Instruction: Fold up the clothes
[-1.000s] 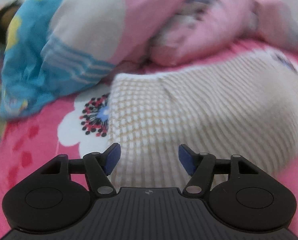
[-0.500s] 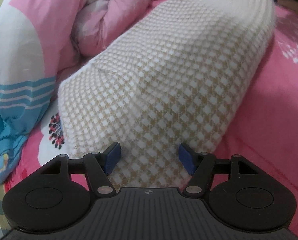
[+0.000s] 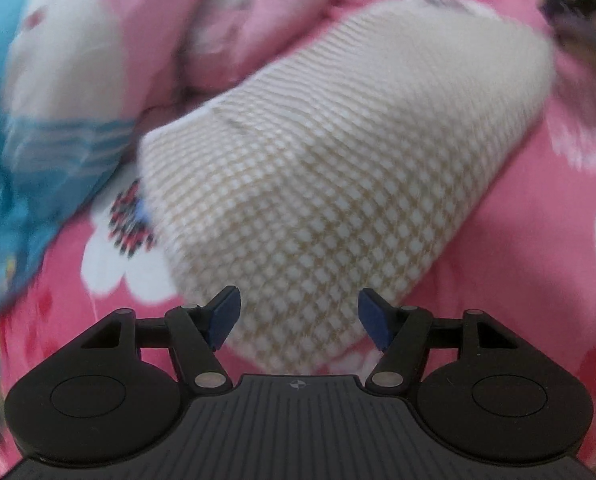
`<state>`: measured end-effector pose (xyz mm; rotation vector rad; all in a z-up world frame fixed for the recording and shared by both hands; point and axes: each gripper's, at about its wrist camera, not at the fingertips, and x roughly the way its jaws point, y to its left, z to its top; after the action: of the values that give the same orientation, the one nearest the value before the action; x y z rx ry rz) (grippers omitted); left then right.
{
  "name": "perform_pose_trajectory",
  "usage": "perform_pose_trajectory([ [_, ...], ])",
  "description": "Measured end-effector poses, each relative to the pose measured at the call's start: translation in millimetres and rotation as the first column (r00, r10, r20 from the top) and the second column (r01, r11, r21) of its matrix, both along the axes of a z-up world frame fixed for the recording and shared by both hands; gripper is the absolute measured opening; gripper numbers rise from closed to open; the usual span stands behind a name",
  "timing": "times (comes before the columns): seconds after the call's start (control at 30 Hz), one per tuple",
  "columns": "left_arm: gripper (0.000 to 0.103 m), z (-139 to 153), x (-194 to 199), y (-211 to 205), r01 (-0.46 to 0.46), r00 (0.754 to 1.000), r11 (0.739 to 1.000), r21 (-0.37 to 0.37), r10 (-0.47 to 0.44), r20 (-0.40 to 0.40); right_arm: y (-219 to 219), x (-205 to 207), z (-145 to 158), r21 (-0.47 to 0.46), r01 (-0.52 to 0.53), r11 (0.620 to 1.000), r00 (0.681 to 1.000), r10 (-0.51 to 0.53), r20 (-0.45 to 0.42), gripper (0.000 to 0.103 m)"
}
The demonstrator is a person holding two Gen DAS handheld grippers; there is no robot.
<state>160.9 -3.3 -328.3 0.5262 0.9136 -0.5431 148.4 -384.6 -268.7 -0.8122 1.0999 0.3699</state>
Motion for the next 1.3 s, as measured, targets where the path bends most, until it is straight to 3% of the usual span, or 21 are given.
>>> perform_pose_trajectory([
  [0.07, 0.065, -2, 0, 4, -0.060, 0.998, 0.997, -0.046, 0.059, -0.031, 11, 2, 29, 0.213, 0.098, 0.972, 0.993, -0.111, 0.049, 0.010],
  [0.13, 0.061, -15, 5, 5, -0.098, 0.994, 0.995, -0.036, 0.096, -0.054, 25, 2, 36, 0.399, 0.133, 0.907, 0.986, -0.162, 0.041, 0.010],
  [0.2, 0.059, -30, 13, 13, -0.154, 0.985, 0.987, -0.045, 0.149, -0.088, 42, 4, 18, 0.444, 0.138, 0.885, 0.987, -0.159, 0.010, 0.009],
  [0.3, 0.063, -48, 23, 29, -0.221, 0.968, 0.972, -0.079, 0.209, -0.140, 49, 10, -41, 0.329, 0.154, 0.932, 0.988, -0.150, -0.037, 0.008],
  [0.37, 0.063, -52, 26, 39, -0.252, 0.956, 0.962, -0.109, 0.229, -0.182, 37, 14, -80, 0.248, 0.220, 0.943, 0.975, -0.203, -0.095, 0.002],
  [0.4, 0.063, -51, 27, 43, -0.264, 0.950, 0.957, -0.120, 0.237, -0.200, 37, 11, -82, 0.249, 0.210, 0.946, 0.977, -0.193, -0.089, 0.002],
  [0.53, 0.060, -28, 19, 50, -0.288, 0.949, 0.950, -0.119, 0.267, -0.164, 57, 4, -61, 0.173, 0.226, 0.958, 0.974, -0.221, -0.049, 0.004],
  [0.6, 0.059, -6, 12, 56, -0.321, 0.945, 0.933, -0.163, 0.302, -0.128, 69, 1, -38, 0.159, 0.244, 0.957, 0.968, -0.249, 0.017, 0.005],
  [0.73, 0.060, 15, 12, 40, -0.315, 0.949, 0.903, -0.292, 0.306, -0.078, 114, 1, -4, 0.325, 0.176, 0.929, 0.974, -0.213, 0.081, 0.005],
  [0.83, 0.060, -13, 25, 10, -0.246, 0.969, 0.939, -0.240, 0.237, -0.065, 160, -1, -15, 0.356, -0.003, 0.934, 0.995, -0.032, 0.094, 0.004],
  [0.9, 0.060, -39, 34, -5, -0.202, 0.979, 0.964, -0.174, 0.194, -0.058, 173, -3, -45, 0.252, -0.102, 0.962, 0.993, 0.084, 0.079, 0.003],
  [0.93, 0.061, -50, 34, -4, -0.186, 0.982, 0.970, -0.156, 0.180, -0.052, 168, -1, -68, 0.157, -0.112, 0.981, 0.993, 0.103, 0.063, 0.003],
  [0.97, 0.064, -59, 34, -1, -0.169, 0.985, 0.974, -0.150, 0.165, -0.044, 156, 3, -88, 0.080, -0.090, 0.993, 0.995, 0.087, 0.040, 0.003],
  [1.0, 0.065, -61, 33, 2, -0.158, 0.987, 0.976, -0.151, 0.154, -0.041, 140, 7, -99, 0.063, -0.049, 0.997, 0.999, 0.048, 0.012, 0.000],
  [1.03, 0.065, -59, 32, 4, -0.150, 0.989, 0.976, -0.156, 0.145, -0.039, 126, 11, -104, 0.060, -0.013, 0.998, 1.000, 0.013, -0.009, 0.000],
  [1.13, 0.063, -44, 29, 9, -0.160, 0.987, 0.972, -0.171, 0.155, -0.042, 127, 13, -79, 0.084, 0.022, 0.996, 1.000, -0.021, -0.003, 0.000],
  [1.23, 0.064, -31, 30, 10, -0.183, 0.983, 0.960, -0.211, 0.179, -0.039, 146, 9, -37, 0.261, 0.040, 0.965, 0.998, -0.052, 0.039, 0.000],
  [1.3, 0.064, -33, 33, 6, -0.198, 0.980, 0.957, -0.211, 0.193, -0.044, 169, 3, -24, 0.355, -0.018, 0.935, 0.998, -0.007, 0.067, 0.000],
])
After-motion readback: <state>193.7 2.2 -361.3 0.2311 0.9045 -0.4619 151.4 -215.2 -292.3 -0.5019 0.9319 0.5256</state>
